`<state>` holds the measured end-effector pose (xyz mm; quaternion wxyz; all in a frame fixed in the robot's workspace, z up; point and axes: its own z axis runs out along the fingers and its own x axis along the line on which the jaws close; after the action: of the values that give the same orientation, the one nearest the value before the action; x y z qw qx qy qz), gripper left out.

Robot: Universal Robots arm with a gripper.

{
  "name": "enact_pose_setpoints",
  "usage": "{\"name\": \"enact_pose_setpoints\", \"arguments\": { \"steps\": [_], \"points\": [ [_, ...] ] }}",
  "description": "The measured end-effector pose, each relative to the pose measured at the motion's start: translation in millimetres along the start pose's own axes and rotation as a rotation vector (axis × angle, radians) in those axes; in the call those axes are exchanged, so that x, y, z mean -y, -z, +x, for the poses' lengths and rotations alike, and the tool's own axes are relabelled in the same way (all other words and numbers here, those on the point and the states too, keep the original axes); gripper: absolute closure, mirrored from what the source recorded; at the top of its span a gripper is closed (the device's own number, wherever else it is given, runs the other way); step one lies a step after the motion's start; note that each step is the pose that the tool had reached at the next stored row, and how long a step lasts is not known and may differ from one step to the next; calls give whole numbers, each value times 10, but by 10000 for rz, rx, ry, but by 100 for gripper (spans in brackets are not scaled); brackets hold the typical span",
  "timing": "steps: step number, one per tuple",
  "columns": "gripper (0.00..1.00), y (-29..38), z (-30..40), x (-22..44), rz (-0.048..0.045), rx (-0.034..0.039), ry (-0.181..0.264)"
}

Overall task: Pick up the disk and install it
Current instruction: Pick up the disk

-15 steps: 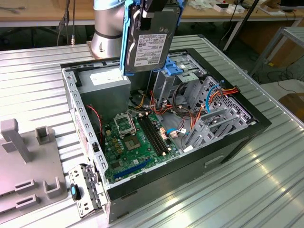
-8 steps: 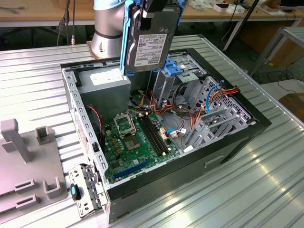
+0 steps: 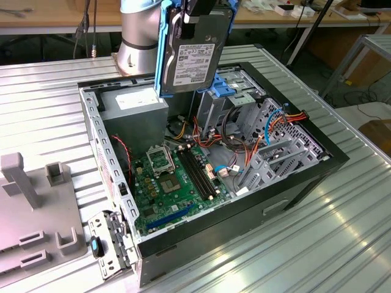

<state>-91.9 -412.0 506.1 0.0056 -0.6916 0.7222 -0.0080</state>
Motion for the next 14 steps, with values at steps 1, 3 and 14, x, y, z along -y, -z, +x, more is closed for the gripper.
{"name": "enact_pose_setpoints", "arguments": {
  "steps": [1,3,14],
  "points": [
    [63,1,5,1,-1,-1,0],
    [63,0,21,1,-1,-1,-1],
    [63,-2,92,4,0,-1,0]
  ]
}}
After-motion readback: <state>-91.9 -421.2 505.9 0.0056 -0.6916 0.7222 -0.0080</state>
